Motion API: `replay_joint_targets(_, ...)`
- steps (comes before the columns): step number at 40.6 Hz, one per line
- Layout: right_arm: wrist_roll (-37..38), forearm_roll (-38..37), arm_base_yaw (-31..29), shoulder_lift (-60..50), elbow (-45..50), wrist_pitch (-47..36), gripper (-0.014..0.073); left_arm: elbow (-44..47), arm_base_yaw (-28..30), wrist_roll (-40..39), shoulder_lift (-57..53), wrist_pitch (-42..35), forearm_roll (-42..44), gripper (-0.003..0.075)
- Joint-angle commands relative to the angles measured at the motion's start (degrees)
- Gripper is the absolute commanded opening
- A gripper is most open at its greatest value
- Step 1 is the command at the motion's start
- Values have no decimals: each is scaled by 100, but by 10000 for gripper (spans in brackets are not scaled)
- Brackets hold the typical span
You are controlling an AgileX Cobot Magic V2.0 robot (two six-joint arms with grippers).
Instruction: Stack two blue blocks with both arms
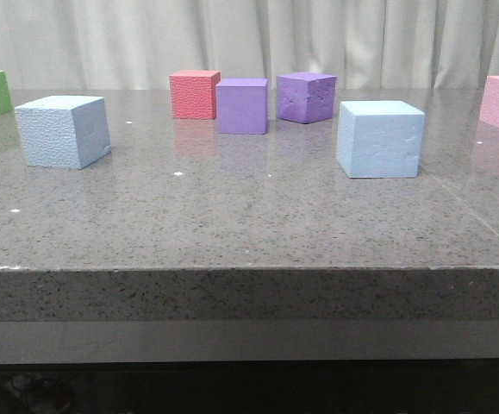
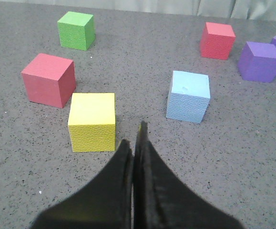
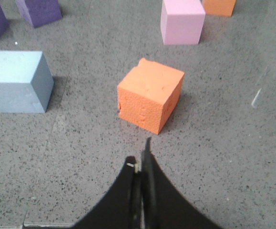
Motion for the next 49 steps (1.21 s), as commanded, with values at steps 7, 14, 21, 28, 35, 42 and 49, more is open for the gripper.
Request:
replay_joint_targets(7, -66, 67, -1, 245, -195, -416, 130, -196, 3, -8, 239, -554, -30, 191)
replay_joint_targets(14, -66, 173, 19, 263, -219, -469, 502, -196, -55, -8, 239, -622, -66, 523)
replay_joint_targets(21, -121, 259, 477, 446, -560, -202, 578, -196, -618, -8, 239, -622, -20, 547)
replay_joint_targets(28, -374, 259, 1321, 949, -1149, 9, 578, -196, -1033, -8, 239, -611, 36, 547)
replay_joint_targets(35, -374, 253, 1991, 1855, -1831, 46, 551, -196, -1104, -8, 239, -611, 36, 547)
replay_joint_targets(42, -216, 240, 2257, 3056, -2579, 118, 495, -196, -1104, -8, 239, -621, 36, 547)
replay_joint_targets(49, 17, 172, 2263, 4196, -3424, 217, 500, -196, -1104, -8, 239, -621, 140, 547)
